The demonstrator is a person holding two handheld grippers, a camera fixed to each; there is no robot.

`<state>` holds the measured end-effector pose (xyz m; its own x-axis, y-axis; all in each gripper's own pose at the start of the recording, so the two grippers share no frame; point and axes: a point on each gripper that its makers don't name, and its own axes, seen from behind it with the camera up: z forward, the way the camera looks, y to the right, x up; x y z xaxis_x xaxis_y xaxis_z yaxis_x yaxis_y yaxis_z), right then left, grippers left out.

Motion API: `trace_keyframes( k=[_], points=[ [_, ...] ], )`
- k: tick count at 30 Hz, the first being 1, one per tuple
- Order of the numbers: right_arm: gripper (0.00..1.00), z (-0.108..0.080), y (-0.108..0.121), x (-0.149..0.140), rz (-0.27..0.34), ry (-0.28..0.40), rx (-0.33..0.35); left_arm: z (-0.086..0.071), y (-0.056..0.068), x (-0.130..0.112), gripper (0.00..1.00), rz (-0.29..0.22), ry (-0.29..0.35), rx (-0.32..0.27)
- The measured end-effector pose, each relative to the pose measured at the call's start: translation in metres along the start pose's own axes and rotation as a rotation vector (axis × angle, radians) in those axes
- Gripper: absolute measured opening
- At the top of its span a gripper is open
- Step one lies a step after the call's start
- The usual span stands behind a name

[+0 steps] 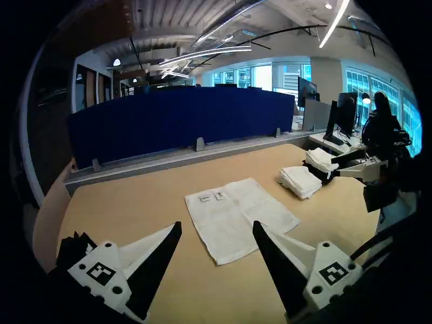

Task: Fold towel

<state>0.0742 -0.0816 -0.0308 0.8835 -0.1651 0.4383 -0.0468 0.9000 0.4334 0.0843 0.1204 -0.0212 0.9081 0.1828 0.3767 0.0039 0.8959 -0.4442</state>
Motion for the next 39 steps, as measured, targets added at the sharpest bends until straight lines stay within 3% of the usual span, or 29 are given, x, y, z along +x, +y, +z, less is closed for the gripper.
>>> trace_keyframes(
  k=[9,22,29,39],
  points=[
    [1.0,0.037,0.001,-0.03,0.021,-0.04,-0.006,0.04,-0.003,-0.043,0.98,-0.031,-0.067,-0.048],
    [1.0,0.091,0.004,-0.089,-0.005,-0.159,0.004,0.093,-0.001,-0.106,0.98,-0.02,-0.189,-0.116],
    [1.0,0.105,0.003,-0.116,-0.007,-0.232,0.017,0.107,0.002,-0.128,0.98,-0.015,-0.253,-0.151],
    [1.0,0.107,0.006,-0.148,-0.022,-0.327,0.019,0.12,0.006,-0.144,0.98,0.012,-0.322,-0.17]
  ],
)
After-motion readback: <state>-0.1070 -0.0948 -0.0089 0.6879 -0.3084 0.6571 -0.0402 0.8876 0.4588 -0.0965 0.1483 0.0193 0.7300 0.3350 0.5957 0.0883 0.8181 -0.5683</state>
